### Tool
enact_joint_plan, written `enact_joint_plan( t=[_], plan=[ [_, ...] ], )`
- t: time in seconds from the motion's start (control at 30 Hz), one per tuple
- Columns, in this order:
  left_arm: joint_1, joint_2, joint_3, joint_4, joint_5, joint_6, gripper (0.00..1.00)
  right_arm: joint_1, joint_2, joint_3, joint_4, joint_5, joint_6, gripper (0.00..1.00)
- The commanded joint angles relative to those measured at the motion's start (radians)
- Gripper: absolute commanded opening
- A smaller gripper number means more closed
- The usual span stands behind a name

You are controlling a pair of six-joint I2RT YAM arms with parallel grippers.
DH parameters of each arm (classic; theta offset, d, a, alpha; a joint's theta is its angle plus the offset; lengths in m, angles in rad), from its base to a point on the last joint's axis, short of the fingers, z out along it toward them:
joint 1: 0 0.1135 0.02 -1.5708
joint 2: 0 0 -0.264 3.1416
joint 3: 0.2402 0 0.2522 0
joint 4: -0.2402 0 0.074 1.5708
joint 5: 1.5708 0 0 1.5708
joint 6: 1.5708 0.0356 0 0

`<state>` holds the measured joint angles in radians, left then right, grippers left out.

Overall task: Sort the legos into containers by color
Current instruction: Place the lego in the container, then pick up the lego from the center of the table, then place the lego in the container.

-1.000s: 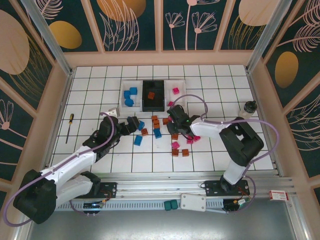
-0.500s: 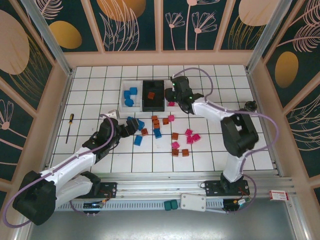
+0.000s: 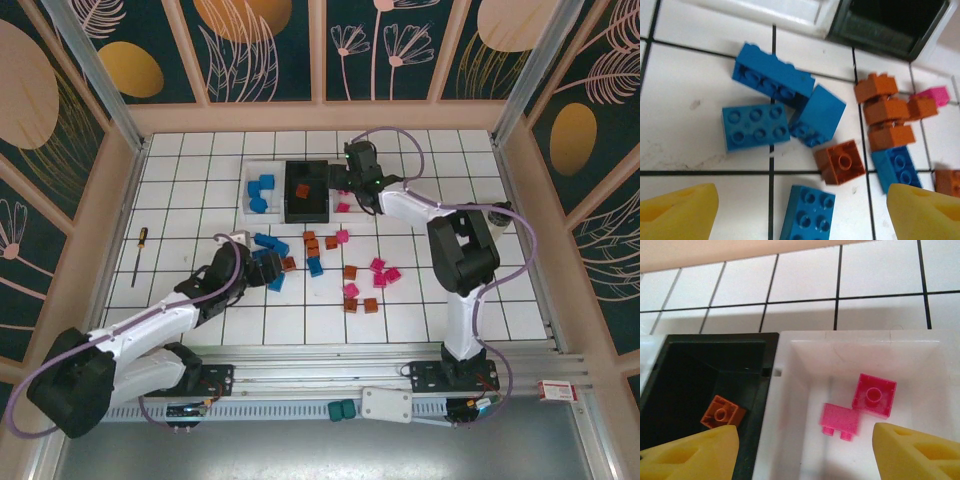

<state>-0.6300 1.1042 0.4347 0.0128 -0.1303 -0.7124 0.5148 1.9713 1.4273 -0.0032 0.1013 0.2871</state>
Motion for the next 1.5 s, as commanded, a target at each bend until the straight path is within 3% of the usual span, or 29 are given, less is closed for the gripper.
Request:
enact_joint_plan(
  t=[0.0, 0.2, 0.53, 0.73, 0.93, 1.03, 1.17, 1.47],
  plan=[
    [-0.077, 0.078, 0.054, -0.083, -0.081, 0.032, 0.84, 0.020, -0.121, -0.081, 0.058, -0.003, 0.012, 0.72],
    [-0.174, 0.267, 0.119, -0.107, -0.181, 0.040, 0.68, 0.022, -0.229, -0.241, 0.123, -0.006, 0.045, 0.72],
    [-0.180, 0.432, 0.160, -0.007, -0.216, 0.071, 0.46, 0.023, -0.333, -0.329, 0.144, -0.009, 0.056, 0.73],
    [-0.181, 0.382, 0.120, 0.007, -0.179, 0.052, 0.25, 0.022, -0.366, -0.368, 0.154, -0.018, 0.061, 0.73],
    [-0.179, 0.133, 0.139, -0.076, -0.178, 0.032, 0.24, 0.022, -0.409, -0.444, 0.185, -0.039, 0.078, 0.73],
    [-0.136, 0.086, 0.243, -0.139, -0.234, 0.088, 0.24, 0.023, -0.425, -0.477, 0.197, -0.054, 0.089, 0.73],
    [0.026, 0.148, 0.376, -0.104, -0.172, 0.148, 0.23, 0.024, -0.443, -0.513, 0.203, -0.061, 0.098, 0.73],
    [0.213, 0.536, 0.720, -0.047, -0.084, 0.175, 0.21, 0.027, -0.520, -0.587, 0.181, -0.067, 0.096, 0.73]
  ],
)
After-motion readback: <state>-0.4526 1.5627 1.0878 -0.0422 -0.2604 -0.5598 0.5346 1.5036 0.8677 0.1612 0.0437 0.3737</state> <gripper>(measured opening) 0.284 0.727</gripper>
